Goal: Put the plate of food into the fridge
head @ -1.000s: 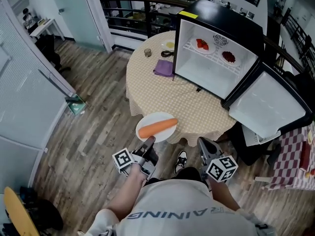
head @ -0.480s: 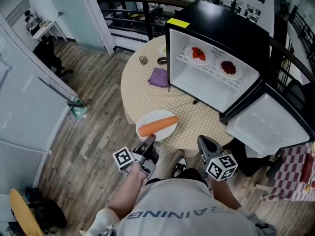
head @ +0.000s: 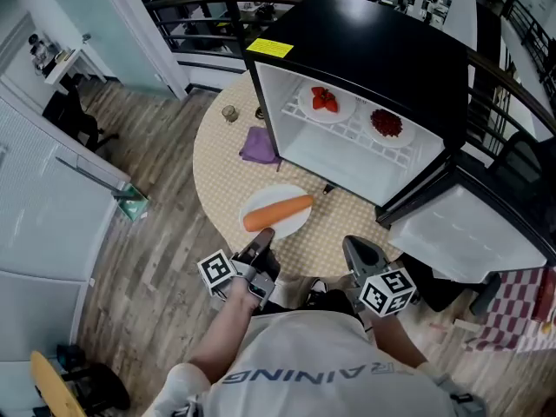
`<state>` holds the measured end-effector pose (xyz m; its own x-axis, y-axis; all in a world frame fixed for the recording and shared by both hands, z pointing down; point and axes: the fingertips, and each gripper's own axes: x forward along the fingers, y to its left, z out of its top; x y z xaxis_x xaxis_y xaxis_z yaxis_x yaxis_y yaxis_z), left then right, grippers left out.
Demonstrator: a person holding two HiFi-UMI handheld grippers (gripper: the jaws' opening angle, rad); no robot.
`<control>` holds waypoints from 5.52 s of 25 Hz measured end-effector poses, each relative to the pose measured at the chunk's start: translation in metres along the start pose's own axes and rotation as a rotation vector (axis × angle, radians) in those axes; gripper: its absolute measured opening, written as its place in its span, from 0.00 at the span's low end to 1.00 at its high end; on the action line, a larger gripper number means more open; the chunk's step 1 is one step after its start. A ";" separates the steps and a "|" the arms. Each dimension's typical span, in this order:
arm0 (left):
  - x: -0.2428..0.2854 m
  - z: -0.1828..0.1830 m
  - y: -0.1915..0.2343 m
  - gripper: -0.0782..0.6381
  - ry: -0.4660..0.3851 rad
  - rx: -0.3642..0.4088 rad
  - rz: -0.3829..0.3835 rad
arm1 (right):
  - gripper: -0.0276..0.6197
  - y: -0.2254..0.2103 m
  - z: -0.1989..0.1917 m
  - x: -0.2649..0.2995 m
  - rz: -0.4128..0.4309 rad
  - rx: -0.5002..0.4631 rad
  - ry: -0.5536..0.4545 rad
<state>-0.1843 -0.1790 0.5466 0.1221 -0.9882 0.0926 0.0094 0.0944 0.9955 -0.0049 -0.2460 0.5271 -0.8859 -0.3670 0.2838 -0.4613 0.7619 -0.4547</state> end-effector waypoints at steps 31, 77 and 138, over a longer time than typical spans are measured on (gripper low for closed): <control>0.179 0.051 0.056 0.15 0.319 0.089 0.108 | 0.08 0.003 -0.005 0.027 -0.393 0.108 -0.073; 0.287 0.053 0.101 0.18 0.190 0.043 0.210 | 0.08 -0.013 -0.024 0.008 -0.414 0.181 -0.045; 0.082 -0.007 -0.101 0.13 0.396 1.335 -0.024 | 0.08 -0.001 0.041 0.020 -0.229 0.015 -0.145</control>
<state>-0.1680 -0.2688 0.4538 0.4069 -0.8673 0.2866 -0.9006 -0.3285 0.2846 -0.0244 -0.2759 0.4985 -0.7558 -0.6023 0.2569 -0.6500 0.6429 -0.4053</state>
